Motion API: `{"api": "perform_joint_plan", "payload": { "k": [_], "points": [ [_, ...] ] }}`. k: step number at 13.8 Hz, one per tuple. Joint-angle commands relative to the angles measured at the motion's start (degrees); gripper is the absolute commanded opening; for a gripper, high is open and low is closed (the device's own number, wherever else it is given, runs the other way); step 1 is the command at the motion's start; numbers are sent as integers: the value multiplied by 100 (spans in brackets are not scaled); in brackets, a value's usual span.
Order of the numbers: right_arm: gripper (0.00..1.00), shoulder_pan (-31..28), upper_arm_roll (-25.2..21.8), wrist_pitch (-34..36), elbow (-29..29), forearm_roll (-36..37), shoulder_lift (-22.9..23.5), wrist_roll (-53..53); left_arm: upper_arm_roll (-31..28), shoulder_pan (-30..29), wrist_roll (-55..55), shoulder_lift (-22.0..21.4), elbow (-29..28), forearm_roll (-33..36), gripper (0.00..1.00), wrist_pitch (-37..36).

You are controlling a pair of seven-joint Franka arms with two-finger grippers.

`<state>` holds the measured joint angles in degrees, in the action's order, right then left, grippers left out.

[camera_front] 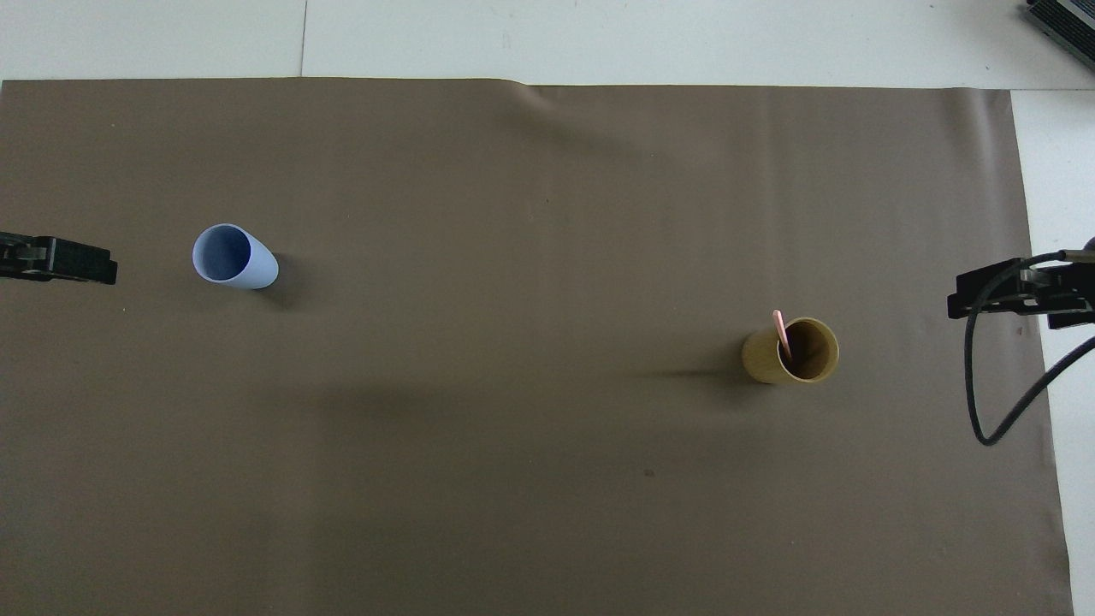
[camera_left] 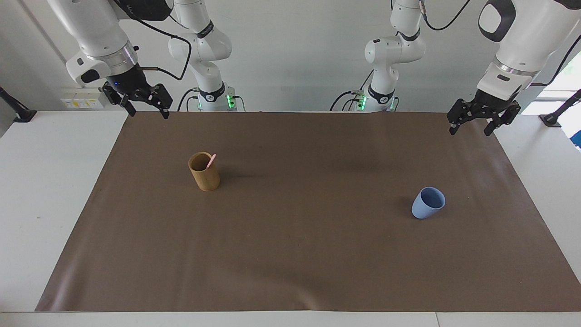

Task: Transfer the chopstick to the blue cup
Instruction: 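Reach the left gripper toward the light-blue cup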

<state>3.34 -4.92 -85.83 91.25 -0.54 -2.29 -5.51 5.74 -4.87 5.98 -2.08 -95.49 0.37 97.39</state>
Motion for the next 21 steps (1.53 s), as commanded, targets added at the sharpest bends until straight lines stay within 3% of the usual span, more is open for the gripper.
{"api": "perform_joint_plan", "payload": {
  "k": [1,7,12,21],
  "points": [
    [100,-44,52,-21,42,28,-61,-64,6,-102,176,-65,-373,-81,100,393],
    [100,-44,61,-13,42,28,-52,-64,-29,-303,342,-21,-1182,-89,100,1466],
    [100,-36,53,-13,33,28,-52,-64,-29,-339,422,190,-1209,-89,100,1634],
    [100,-36,70,-13,42,19,-52,-55,-29,-269,396,778,-1227,-98,100,2644]
  ]
}}
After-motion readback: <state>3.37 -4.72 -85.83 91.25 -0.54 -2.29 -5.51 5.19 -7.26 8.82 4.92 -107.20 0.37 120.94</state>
